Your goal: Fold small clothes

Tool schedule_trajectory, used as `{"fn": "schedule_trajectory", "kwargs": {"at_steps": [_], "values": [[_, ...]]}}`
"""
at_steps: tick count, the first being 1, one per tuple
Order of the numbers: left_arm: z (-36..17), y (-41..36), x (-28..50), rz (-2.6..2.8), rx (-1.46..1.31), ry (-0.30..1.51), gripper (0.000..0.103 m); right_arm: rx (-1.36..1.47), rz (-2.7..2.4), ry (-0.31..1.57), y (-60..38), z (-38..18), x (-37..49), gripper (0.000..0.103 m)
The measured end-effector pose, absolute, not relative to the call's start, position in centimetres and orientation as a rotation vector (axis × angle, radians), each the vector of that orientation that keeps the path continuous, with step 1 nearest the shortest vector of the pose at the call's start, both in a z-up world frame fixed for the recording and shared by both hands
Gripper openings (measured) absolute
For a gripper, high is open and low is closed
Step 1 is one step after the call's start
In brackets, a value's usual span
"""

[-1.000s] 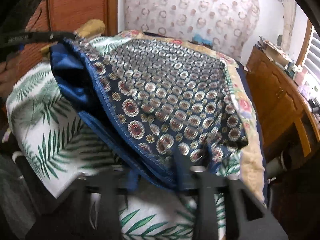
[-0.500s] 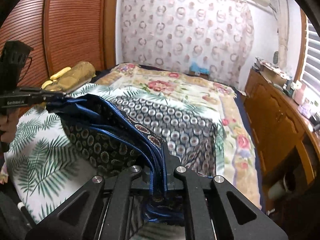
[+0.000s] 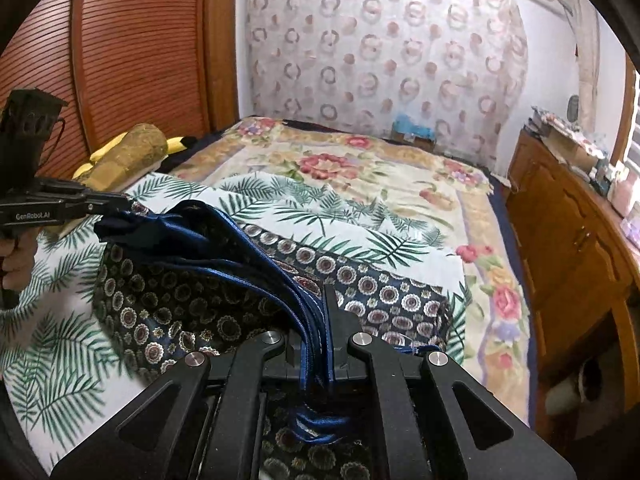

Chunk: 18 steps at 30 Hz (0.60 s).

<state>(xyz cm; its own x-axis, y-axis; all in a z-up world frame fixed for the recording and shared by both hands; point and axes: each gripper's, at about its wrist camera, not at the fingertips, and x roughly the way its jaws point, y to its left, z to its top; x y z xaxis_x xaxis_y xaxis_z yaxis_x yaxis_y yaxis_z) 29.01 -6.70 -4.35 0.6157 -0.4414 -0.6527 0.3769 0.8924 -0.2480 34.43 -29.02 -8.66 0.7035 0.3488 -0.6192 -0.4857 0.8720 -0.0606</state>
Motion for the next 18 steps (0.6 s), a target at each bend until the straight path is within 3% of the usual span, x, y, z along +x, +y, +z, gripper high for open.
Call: {"fn": "schedule_trajectory", "kwargs": {"at_steps": [4, 7, 18], "values": [[-5.2, -6.4, 29.7, -0.486, -0.089, 0.806, 0.008, -0.216, 0.464, 0.687, -29.2, -10.7, 36.0, 0.003], [-5.1, -6.4, 29.5, -0.444, -0.045, 0.792, 0.038, -0.210, 0.461, 0.705, -29.2, -11.7, 36.4, 0.004], [-5.6, -5.2, 29.4, -0.424, -0.032, 0.801, 0.048, -0.214, 0.448, 0.695, -28.8, -11.6, 37.5, 0.004]]}}
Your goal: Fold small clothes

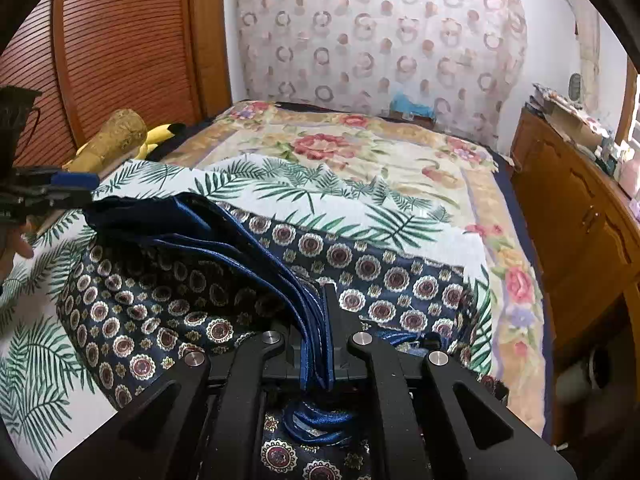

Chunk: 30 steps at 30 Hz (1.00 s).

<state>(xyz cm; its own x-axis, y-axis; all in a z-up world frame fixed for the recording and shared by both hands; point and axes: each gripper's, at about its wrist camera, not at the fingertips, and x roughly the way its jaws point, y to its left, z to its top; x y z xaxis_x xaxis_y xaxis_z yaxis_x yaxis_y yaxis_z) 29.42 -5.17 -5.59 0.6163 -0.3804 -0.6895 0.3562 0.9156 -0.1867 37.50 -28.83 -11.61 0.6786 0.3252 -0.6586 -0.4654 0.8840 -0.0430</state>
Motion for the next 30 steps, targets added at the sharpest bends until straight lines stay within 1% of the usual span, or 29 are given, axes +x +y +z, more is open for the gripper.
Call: {"fn": "schedule_trajectory", "kwargs": {"at_steps": [3, 4, 5, 7, 9, 12, 14, 16, 19, 25, 30], "values": [[-6.0, -5.2, 29.5, -0.421, -0.031, 0.811, 0.048, -0.231, 0.415, 0.680, -28.8, -11.1, 38.2, 0.004], [-6.1, -5.2, 29.5, -0.414, -0.026, 0.816, 0.048, -0.240, 0.402, 0.675, -28.8, -11.0, 38.4, 0.005], [-6.3, -5.2, 29.6, -0.408, -0.022, 0.821, 0.048, -0.246, 0.388, 0.672, -28.7, -10.8, 38.5, 0.010], [-6.7, -5.3, 29.7, -0.406, -0.023, 0.830, 0.048, -0.261, 0.337, 0.661, -28.9, -10.5, 38.9, 0.031], [-7.0, -5.5, 30.1, -0.404, -0.020, 0.840, 0.048, -0.252, 0.287, 0.642, -29.4, -9.7, 39.1, 0.036], [-7.3, -6.1, 30.9, -0.400, 0.001, 0.854, 0.048, -0.225, 0.256, 0.601, -30.4, -8.1, 38.9, 0.050], [-7.8, -6.6, 31.7, -0.403, 0.019, 0.871, 0.048, -0.197, 0.242, 0.589, -31.3, -7.1, 38.5, 0.052], [-8.4, -7.1, 32.7, -0.401, 0.040, 0.890, 0.048, -0.165, 0.247, 0.594, -32.3, -6.5, 37.9, 0.059], [-9.0, -7.6, 34.2, -0.414, 0.038, 0.915, 0.048, -0.158, 0.232, 0.606, -33.6, -6.6, 36.6, 0.062], [-10.2, -8.0, 36.4, -0.415, 0.014, 0.952, 0.049, -0.144, 0.195, 0.689, -35.5, -9.0, 35.5, 0.062], [-10.2, -8.2, 36.7, -0.404, 0.013, 0.939, 0.049, -0.104, 0.185, 0.759, -37.0, -11.3, 36.5, 0.063]]}}
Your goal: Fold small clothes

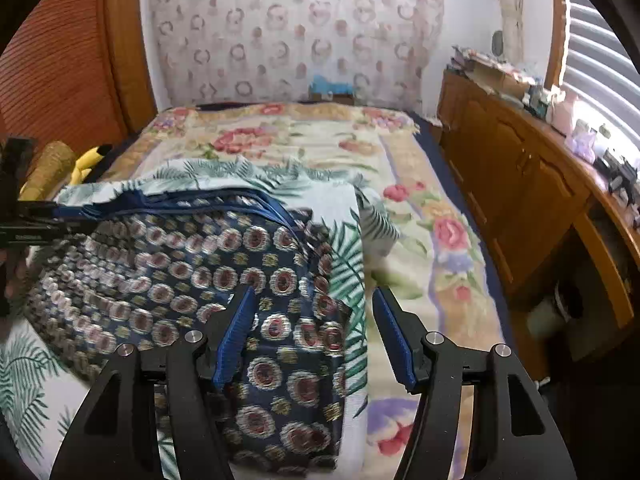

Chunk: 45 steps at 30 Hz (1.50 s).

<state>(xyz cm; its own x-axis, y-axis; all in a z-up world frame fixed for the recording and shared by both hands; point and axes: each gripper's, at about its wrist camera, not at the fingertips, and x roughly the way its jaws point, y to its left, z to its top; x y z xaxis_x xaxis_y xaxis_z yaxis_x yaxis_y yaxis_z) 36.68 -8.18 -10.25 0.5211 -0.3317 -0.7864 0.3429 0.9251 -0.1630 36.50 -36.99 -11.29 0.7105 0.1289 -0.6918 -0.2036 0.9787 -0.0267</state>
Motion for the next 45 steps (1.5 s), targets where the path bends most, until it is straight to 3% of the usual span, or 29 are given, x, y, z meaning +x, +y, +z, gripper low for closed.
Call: {"fn": "schedule_trajectory", "kwargs": {"at_steps": [7, 16, 21, 23, 27, 29, 34, 45], "values": [[-10.3, -8.4, 36.8, -0.392, 0.022, 0.938, 0.049, 0.028, 0.250, 0.814, -38.1, -12.6, 38.7, 0.063], [-10.3, -8.4, 36.8, -0.390, 0.018, 0.933, 0.049, -0.001, 0.342, 0.853, -36.8, -13.4, 41.1, 0.063], [-10.4, -8.4, 36.9, -0.388, 0.021, 0.922, 0.049, -0.039, 0.384, 0.853, -35.8, -13.5, 41.3, 0.057], [-10.4, -8.5, 36.9, -0.397, 0.014, 0.920, 0.043, -0.067, 0.392, 0.851, -35.3, -13.5, 41.1, 0.052], [-10.3, -8.6, 36.9, -0.425, -0.009, 0.921, 0.026, -0.075, 0.429, 0.856, -34.8, -13.5, 40.9, 0.028], [-10.2, -8.6, 36.8, -0.447, -0.037, 0.926, 0.008, -0.073, 0.451, 0.852, -34.6, -13.4, 40.7, 0.019], [-8.6, -8.3, 35.4, -0.471, -0.066, 0.870, 0.004, -0.075, 0.423, 0.793, -34.2, -12.7, 39.6, 0.011], [-1.8, -6.8, 29.2, -0.482, -0.075, 0.697, 0.003, -0.029, 0.412, 0.614, -33.5, -8.1, 35.7, 0.010]]}}
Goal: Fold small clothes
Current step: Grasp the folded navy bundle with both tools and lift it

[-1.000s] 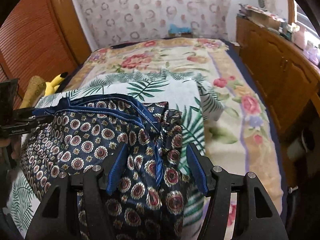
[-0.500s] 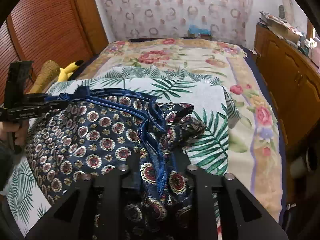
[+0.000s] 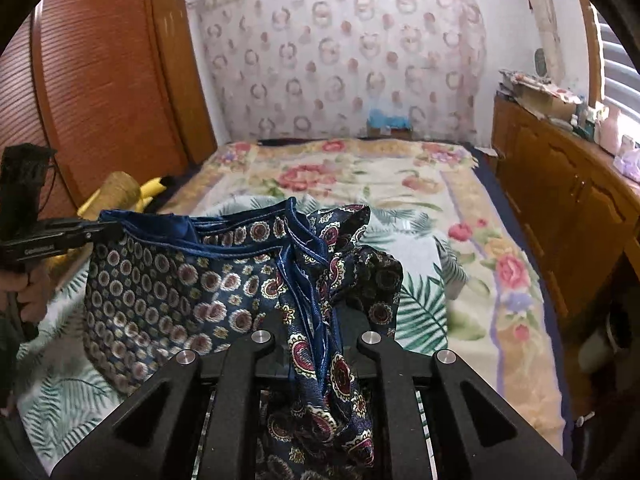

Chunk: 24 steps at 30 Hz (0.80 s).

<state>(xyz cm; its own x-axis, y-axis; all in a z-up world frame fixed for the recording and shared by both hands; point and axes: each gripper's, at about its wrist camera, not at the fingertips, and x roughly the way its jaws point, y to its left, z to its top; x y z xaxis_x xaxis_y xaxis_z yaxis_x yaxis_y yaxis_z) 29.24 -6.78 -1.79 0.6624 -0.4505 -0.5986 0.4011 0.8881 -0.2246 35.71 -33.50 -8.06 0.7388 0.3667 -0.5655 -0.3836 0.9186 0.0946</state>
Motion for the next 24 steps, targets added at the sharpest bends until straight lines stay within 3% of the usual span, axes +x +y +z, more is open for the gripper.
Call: {"fn": "schedule_trajectory", "kwargs": {"at_steps": [11, 24], "values": [[1.9, -2.1, 24.6, -0.396, -0.084, 0.584, 0.003, -0.085, 0.498, 0.510, -28.6, -4.7, 34.2, 0.010], [4.7, 9.0, 19.2, -0.199, -0.132, 0.474, 0.003, -0.185, 0.699, 0.407, -17.7, -0.4, 35.4, 0.010]]}}
